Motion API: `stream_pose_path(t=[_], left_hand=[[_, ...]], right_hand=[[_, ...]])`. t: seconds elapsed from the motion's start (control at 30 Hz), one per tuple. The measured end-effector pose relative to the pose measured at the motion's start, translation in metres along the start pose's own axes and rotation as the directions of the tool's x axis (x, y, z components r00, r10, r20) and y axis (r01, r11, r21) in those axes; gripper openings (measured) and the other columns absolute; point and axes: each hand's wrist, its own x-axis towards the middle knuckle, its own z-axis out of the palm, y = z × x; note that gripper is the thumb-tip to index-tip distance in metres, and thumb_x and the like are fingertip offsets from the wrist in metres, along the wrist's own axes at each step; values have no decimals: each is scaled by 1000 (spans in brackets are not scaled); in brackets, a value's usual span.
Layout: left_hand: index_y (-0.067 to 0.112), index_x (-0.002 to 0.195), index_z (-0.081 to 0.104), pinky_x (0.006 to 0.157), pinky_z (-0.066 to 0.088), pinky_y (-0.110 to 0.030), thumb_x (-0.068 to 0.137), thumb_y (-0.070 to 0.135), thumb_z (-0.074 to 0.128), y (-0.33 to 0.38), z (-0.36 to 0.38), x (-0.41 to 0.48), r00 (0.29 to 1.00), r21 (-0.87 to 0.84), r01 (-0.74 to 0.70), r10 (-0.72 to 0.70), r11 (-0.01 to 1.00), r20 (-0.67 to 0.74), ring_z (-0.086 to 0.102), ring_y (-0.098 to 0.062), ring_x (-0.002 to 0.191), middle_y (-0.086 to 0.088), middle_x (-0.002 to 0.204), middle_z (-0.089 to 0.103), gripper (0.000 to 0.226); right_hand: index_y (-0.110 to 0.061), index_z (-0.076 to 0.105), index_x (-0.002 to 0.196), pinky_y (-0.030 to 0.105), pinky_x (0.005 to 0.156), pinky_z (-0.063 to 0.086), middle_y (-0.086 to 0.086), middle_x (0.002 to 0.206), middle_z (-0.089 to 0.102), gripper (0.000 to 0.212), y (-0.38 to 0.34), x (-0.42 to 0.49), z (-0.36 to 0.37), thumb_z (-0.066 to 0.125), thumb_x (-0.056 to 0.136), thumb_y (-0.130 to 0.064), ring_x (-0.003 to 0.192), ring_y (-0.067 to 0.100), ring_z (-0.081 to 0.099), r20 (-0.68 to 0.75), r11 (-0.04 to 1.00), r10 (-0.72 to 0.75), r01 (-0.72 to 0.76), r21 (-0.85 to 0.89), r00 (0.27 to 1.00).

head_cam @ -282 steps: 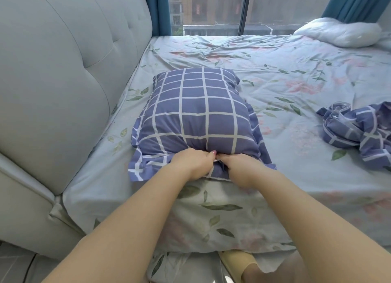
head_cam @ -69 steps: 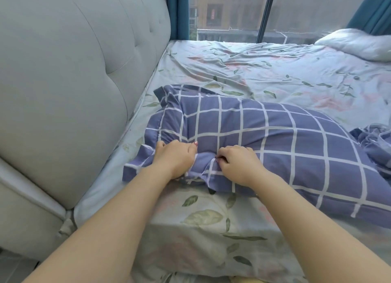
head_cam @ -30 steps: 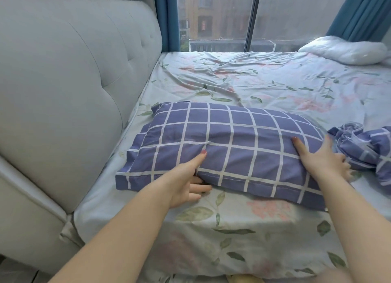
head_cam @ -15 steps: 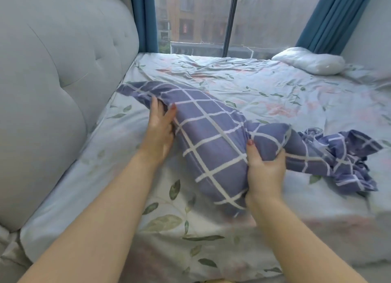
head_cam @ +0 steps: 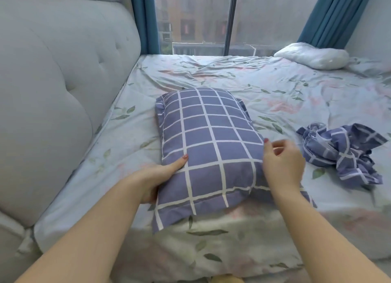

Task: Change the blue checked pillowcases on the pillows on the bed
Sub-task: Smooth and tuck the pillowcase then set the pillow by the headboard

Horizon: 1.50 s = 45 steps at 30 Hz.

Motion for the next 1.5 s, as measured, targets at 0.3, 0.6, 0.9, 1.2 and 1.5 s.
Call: stream_pose_path(t=[0.3, 0.6, 0.9, 1.2, 1.5], left_hand=[[13, 108, 69, 82, 59, -39, 73, 41, 85, 0, 5, 12, 887, -125, -391, 338, 912, -316, 71, -24, 94, -11, 107, 74, 47], [17, 129, 62, 100, 45, -38, 76, 77, 60, -4, -56, 7, 833, 426, -133, 334, 895, -440, 58, -32, 118, -12, 130, 63, 80], [9, 106, 72, 85, 57, -39, 76, 53, 78, -8, -72, -13, 925, 12, -136, 131, 991, -357, 70, -30, 95, -10, 101, 75, 53], [2, 98, 73, 69, 54, -31, 83, 22, 78, -11, -71, -9, 881, 19, -280, 264, 960, -393, 71, -28, 83, -15, 88, 75, 26], [12, 83, 61, 71, 42, -34, 86, 54, 66, -10, -69, -3, 787, 626, -14, 394, 780, -474, 59, -30, 88, -6, 85, 63, 42]], right_hand=[[-12, 60, 120, 38, 85, 53, 6, 111, 67, 60, 26, 17, 12, 71, 80, -56, 96, 26, 65, 566, 925, 260, -369, 85, 782], [-26, 38, 143, 42, 90, 43, 12, 134, 54, 78, 4, -16, 40, 25, 86, -79, 120, 35, 52, 646, 890, 258, 83, -448, 719], [-17, 70, 101, 42, 83, 47, -1, 100, 58, 15, -21, -36, 31, 58, 94, -23, 97, 25, 54, 530, 802, -537, 593, 78, 656], [-21, 71, 102, 37, 85, 49, -6, 100, 68, 23, -30, -42, 31, 50, 99, -28, 95, 16, 60, 711, 813, -469, 571, 115, 524], [-20, 56, 78, 43, 89, 44, 10, 100, 67, 45, -41, -52, 58, 26, 104, -41, 98, 34, 58, 823, 804, -239, 580, -130, 516]])
